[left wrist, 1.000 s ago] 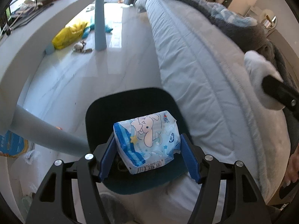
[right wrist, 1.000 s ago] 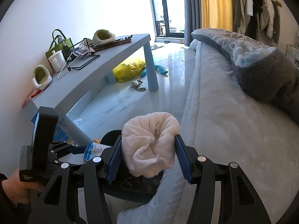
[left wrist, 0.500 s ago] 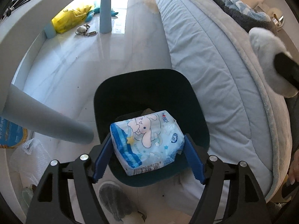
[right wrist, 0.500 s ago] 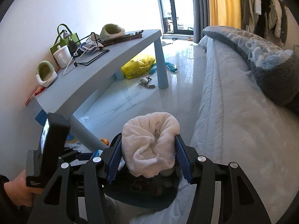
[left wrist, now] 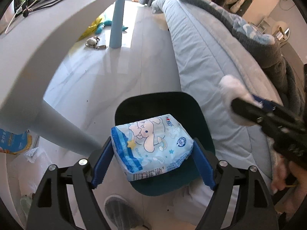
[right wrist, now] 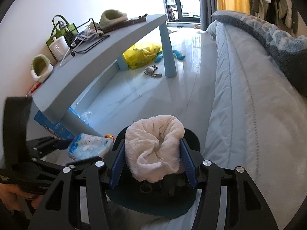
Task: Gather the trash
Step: 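Open the left gripper to drop the pack while the right gripper releases the towel into the bin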
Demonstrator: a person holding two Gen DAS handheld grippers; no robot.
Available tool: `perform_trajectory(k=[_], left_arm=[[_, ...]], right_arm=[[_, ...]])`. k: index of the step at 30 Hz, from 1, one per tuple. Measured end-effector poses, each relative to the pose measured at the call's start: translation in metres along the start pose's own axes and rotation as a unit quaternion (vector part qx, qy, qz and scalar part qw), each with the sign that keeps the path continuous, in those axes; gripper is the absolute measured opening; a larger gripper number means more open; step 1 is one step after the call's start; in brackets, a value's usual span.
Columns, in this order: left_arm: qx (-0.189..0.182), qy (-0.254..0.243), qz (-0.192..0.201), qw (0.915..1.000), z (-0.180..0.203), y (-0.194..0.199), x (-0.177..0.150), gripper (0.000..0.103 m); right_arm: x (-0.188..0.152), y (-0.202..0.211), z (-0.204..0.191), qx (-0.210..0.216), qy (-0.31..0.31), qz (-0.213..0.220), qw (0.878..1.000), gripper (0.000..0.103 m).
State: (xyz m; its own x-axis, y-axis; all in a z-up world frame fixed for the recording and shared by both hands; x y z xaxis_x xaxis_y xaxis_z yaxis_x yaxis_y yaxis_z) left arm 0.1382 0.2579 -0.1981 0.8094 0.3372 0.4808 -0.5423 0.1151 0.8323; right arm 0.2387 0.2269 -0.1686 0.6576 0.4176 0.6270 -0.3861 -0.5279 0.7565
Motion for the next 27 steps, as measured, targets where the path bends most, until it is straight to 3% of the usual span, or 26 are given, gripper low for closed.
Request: perform_trajectory(k=[6, 16, 27], left_arm=[[-0.006, 0.012, 0.01, 0.9999, -0.008, 0.005, 0.004, 0.089], [-0.016, 0.021, 0.033, 0.9991, -0.013, 0.018, 0.01, 0.09], [-0.028, 0.01, 0.106, 0.9939, -0.005, 0.052, 0.028, 0.08]], right_arm=[[-0.004, -0.013, -0.001, -0.004, 0.004, -0.014, 1.0, 0.056], [-0.013, -0.032, -0.001, -0.012, 0.005, -0.04, 0.999, 0.056], [-0.034, -0.06, 0.0, -0.023, 0.013, -0.095, 0.995, 0.056]])
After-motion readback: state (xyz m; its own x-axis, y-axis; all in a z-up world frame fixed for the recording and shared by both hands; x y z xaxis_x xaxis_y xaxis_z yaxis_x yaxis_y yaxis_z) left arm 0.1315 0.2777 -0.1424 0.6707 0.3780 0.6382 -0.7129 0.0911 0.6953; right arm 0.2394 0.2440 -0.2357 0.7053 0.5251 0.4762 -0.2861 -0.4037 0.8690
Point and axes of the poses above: each gripper's, at about its wrist camera, not at the fingertips, and y roughly against the way its jaws point, z to its right, x to its top, the point moved 6 cm from there along -y, roughly the way its jaws point, and after that the axes turned 4 degrees about z, right-handed, at the moved point
